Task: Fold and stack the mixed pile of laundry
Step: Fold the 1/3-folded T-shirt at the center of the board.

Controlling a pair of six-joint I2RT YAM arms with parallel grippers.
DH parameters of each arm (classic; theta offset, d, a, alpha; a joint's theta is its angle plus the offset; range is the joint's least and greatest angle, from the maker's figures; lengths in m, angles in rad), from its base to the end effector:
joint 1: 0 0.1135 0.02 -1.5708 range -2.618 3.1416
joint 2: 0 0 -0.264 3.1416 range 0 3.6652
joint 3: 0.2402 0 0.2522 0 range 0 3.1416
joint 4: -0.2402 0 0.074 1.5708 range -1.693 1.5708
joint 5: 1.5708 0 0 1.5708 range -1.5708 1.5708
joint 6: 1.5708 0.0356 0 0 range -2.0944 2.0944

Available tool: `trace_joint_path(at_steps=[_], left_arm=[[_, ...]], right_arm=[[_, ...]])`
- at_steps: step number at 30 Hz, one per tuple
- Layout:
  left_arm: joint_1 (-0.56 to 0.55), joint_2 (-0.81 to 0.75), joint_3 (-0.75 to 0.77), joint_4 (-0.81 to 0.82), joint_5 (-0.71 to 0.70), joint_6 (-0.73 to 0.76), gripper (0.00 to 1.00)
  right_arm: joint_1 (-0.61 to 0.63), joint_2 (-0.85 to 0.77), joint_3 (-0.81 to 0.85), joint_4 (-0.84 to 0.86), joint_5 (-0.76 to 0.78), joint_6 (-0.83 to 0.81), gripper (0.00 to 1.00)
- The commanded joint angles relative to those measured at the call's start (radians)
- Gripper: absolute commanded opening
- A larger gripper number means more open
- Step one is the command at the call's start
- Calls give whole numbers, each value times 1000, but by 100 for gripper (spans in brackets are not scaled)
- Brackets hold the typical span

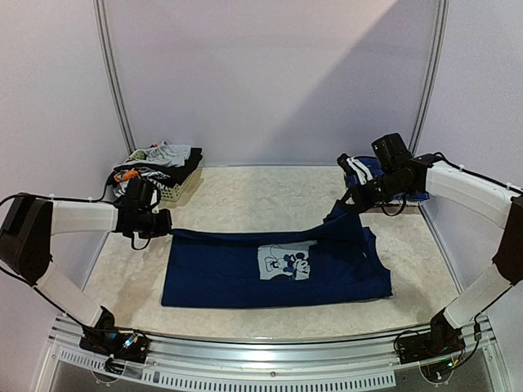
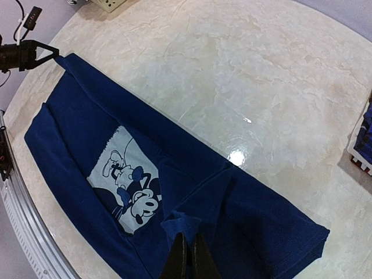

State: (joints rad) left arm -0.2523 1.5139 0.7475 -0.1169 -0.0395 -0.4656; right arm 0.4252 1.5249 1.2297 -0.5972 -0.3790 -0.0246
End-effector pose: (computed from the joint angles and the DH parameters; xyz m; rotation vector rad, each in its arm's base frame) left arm 0.2837 -0.0717 0.1657 -0.2805 2.4558 -0.2651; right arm 0.2924 0.1468 0.2800 -0.7158 2.3773 0.6395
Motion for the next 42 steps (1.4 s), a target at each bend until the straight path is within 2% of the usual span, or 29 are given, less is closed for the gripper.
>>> trace_joint_path(at_steps=[1, 19, 30, 35, 42], left_arm=[[-22, -40, -36, -9, -24, -11, 0], [-79, -119, -156, 0, -50, -35, 0], [-128, -159, -211, -4, -86, -60, 0], [-139, -191, -225, -21, -100, -72, 0], [-159, -225, -248, -38, -123, -103, 0]], right_arm=[[5, -67, -43, 6, 37, 20, 2], [23, -242, -240, 31, 104, 166, 2], [42, -296, -387, 57, 248, 302, 3], [42, -342, -435, 57, 267, 351, 6], [43, -372, -542, 135, 215, 444, 13]])
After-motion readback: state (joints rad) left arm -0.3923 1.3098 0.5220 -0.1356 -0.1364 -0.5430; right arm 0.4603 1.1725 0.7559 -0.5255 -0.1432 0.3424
